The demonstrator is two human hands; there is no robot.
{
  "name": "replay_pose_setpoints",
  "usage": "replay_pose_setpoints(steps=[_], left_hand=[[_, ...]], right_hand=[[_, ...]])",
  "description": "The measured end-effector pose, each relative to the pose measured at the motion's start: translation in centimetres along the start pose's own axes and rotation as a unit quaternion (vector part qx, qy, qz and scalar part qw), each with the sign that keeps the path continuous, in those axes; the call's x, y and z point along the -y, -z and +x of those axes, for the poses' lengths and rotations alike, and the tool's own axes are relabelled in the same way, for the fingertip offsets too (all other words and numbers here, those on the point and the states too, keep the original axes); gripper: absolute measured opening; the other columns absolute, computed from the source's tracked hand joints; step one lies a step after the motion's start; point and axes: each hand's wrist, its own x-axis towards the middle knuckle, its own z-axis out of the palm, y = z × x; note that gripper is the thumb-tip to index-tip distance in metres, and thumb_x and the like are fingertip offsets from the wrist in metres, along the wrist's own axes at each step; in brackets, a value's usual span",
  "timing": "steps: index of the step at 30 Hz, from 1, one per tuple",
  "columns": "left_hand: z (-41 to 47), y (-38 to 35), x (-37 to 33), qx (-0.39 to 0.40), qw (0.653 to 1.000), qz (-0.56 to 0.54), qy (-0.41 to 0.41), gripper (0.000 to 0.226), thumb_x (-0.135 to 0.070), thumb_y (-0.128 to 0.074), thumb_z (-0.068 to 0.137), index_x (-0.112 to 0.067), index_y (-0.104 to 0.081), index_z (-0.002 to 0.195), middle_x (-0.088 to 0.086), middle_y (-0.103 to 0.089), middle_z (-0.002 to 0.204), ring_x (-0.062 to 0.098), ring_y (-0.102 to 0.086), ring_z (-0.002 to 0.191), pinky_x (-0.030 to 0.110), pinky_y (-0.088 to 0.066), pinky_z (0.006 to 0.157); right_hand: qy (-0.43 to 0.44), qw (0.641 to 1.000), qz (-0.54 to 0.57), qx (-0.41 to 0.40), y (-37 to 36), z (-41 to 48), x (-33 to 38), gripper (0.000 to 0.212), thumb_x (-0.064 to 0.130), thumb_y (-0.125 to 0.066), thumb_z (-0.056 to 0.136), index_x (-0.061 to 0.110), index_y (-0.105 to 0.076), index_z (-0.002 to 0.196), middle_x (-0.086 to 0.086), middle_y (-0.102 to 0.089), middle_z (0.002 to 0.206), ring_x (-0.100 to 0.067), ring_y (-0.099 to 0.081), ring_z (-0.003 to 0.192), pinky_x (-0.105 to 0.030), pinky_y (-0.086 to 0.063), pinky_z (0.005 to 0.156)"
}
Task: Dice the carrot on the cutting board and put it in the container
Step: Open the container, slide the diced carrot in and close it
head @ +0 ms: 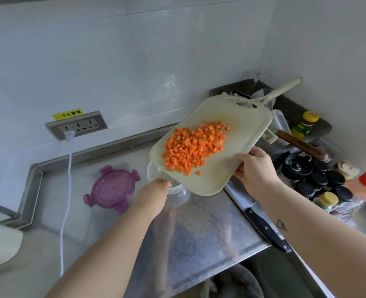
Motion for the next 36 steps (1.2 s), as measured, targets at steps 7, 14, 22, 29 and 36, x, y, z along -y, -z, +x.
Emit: replay_pose_setpoints(steps=[7, 14, 22, 29, 36], left_hand=[[-7.7, -1.5, -1.4, 0.072, 0.994, -0.062, -0.046, 0.018, -0.014, -0.043, 0.095, -0.027, -0.053, 0.088, -0.002, -0.058, 0.102, 0.02, -0.059, 0.093, 0.041, -0.049, 0.088], [-9.7, 2.8, 2.7, 0.104, 0.952, -0.257, 0.128, 0.035, 0.001, -0.042, 0.087, -0.023, -0.065, 0.074, -0.017, -0.063, 0.074, -0.002, -0.061, 0.07, 0.013, -0.044, 0.062], [-5.3, 4.0, 2.5, -0.044, 0.649, -0.715, 0.255, 0.027, -0.009, -0.041, 0.102, -0.005, -0.049, 0.127, 0.011, -0.064, 0.107, 0.025, -0.062, 0.097, 0.035, -0.05, 0.082], [-1.5, 2.8, 2.6, -0.04, 0.564, -0.788, 0.244, 0.035, 0.005, -0.037, 0.097, -0.012, -0.062, 0.115, 0.009, -0.072, 0.104, 0.019, -0.07, 0.09, 0.029, -0.055, 0.069], [-0.9, 1.2, 1.9, -0.13, 0.536, -0.766, 0.33, 0.043, 0.012, -0.031, 0.091, -0.011, -0.066, 0.1, 0.007, -0.07, 0.095, 0.018, -0.064, 0.079, 0.028, -0.053, 0.072]], right_hand=[[0.01, 0.992, -0.12, 0.036, 0.8, -0.2, -2.1, 0.026, -0.003, -0.039, 0.097, 0.008, -0.055, 0.115, -0.013, -0.067, 0.103, -0.028, -0.067, 0.091, -0.045, -0.056, 0.083], [0.012, 0.971, -0.221, 0.086, 0.0, 0.7, -3.2, 0.033, -0.003, -0.041, 0.092, 0.019, -0.065, 0.093, -0.013, -0.071, 0.097, -0.029, -0.069, 0.088, -0.044, -0.058, 0.082], [0.019, 0.934, -0.335, 0.125, -3.2, 3.4, -1.9, 0.034, 0.0, -0.038, 0.095, 0.015, -0.064, 0.112, -0.012, -0.069, 0.101, -0.031, -0.068, 0.095, -0.038, -0.056, 0.083], [0.061, 0.888, -0.425, 0.164, -6.6, 5.9, -1.1, 0.034, 0.012, -0.04, 0.1, 0.021, -0.059, 0.127, -0.008, -0.067, 0.109, -0.027, -0.065, 0.101, -0.036, -0.053, 0.085], [0.119, 0.868, -0.458, 0.153, -8.6, 7.1, -2.1, 0.034, 0.018, -0.042, 0.1, 0.022, -0.056, 0.131, -0.006, -0.06, 0.125, -0.025, -0.059, 0.108, -0.03, -0.047, 0.082]])
